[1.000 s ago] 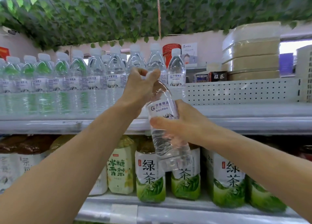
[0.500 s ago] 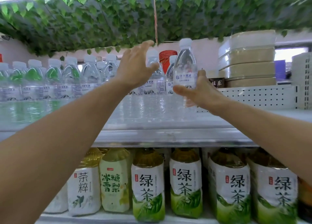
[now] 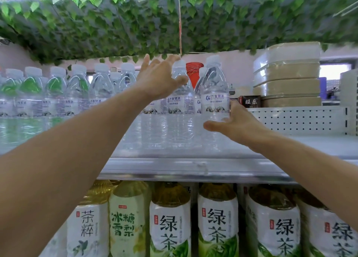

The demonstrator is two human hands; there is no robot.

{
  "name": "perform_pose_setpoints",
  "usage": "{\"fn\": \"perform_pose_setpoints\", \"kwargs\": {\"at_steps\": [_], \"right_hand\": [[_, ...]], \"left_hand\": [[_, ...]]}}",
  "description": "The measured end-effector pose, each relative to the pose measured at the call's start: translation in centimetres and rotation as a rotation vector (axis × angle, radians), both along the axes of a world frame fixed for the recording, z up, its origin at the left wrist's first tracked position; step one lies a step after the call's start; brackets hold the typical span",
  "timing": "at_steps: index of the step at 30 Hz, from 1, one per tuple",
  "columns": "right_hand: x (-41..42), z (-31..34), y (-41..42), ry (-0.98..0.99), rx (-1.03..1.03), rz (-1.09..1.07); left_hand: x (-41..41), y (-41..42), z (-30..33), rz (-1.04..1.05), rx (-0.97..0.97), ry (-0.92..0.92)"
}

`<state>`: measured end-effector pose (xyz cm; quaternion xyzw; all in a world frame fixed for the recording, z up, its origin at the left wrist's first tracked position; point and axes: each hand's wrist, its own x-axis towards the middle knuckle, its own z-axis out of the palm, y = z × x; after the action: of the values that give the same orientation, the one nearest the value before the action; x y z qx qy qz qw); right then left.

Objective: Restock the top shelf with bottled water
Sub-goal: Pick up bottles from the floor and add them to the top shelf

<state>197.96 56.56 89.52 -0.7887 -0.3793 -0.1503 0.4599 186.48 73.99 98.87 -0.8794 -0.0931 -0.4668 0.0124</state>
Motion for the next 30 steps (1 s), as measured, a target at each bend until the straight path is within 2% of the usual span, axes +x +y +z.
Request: {"fn": "perform_pose_setpoints", "kwargs": {"at_steps": [11,22,25,30], "right_hand": [[-2.2,-0.3,1.5,-0.064,-0.077,-0.079],[-3.0,-0.3,0.8,-0.027,-0.122,-0.075],[-3.4,-0.5,-0.6,-0.151,-0.111,-0.149],[-5.6,-2.4,-6.3,-0.412,-0.070,-0.266]], "left_hand": [[0.1,-0.7,-0.3,-0.036,-0.055,-0.052],[0.2,-1.1,-1.8,-0.064,-0.052,-0.069],[-1.0,-2.6,-3.7,-0.072,-0.041,-0.132],[-3.7,-7.8,-10.1,-0.213,-0.136,-0.170]]}}
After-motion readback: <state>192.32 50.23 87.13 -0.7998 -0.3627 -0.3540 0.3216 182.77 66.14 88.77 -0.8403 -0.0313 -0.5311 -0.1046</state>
